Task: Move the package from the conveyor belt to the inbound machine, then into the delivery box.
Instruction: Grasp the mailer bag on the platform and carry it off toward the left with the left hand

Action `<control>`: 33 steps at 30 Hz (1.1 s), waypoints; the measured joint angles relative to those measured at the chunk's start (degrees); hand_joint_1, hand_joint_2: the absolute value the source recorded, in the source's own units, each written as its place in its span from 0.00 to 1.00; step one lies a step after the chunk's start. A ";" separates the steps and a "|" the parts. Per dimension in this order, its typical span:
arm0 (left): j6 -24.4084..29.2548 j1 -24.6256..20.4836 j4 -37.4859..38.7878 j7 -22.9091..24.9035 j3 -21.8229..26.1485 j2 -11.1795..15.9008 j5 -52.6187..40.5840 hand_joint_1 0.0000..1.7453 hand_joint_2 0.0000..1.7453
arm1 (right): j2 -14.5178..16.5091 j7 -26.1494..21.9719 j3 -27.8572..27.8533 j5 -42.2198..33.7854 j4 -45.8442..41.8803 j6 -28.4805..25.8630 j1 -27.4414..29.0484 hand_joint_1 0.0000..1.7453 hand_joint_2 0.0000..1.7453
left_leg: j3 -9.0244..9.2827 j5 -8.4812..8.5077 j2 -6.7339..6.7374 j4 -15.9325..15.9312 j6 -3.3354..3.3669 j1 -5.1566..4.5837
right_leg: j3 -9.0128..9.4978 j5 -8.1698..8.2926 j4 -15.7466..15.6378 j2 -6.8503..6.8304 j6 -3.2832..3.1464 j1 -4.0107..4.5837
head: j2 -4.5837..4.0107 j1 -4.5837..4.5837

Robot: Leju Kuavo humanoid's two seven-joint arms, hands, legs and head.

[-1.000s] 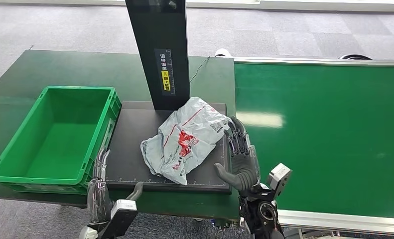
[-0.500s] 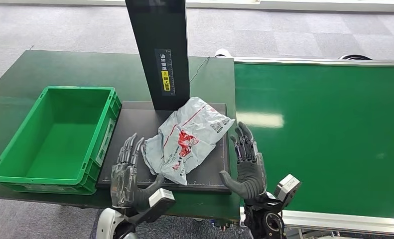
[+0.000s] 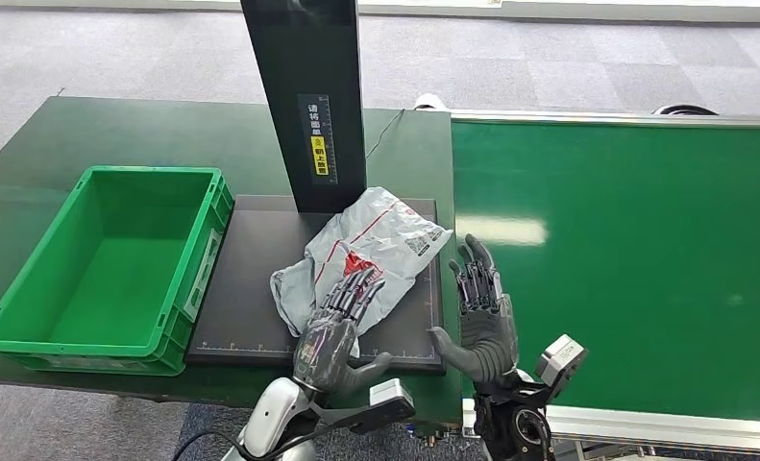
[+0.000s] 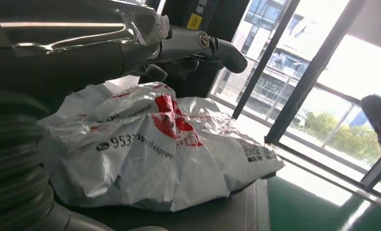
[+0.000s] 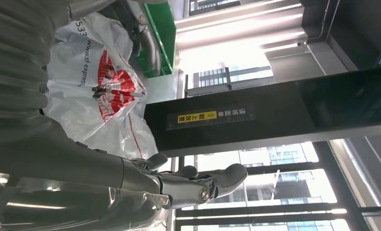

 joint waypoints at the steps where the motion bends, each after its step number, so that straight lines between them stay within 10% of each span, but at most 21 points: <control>1: -0.34 -0.91 1.23 0.73 -0.49 0.13 -0.45 0.00 1.00 | -0.01 -0.01 -0.06 -0.15 -0.05 -0.03 0.15 0.00 1.00 | 0.00 0.00 0.00 0.00 0.00 0.00 | 0.00 0.00 0.00 0.00 0.00 0.00 | 0.00 0.01; 19: -1.99 -20.60 24.66 0.28 -1.27 3.03 3.98 0.00 1.00 | 0.00 -0.06 -0.85 -0.96 -2.54 0.10 2.23 0.00 1.00 | 0.00 0.05 0.01 0.00 0.00 0.00 | 0.02 0.04 0.01 0.00 -0.01 0.00 | 0.00 0.00; 33: -2.56 -23.50 28.47 0.31 -1.29 3.98 4.55 0.01 1.00 | 0.02 -0.06 -0.89 -1.76 -2.54 0.10 2.21 0.00 1.00 | -0.01 0.05 0.01 0.00 -0.01 0.00 | 0.01 0.04 0.02 0.00 -0.01 0.00 | 0.00 0.01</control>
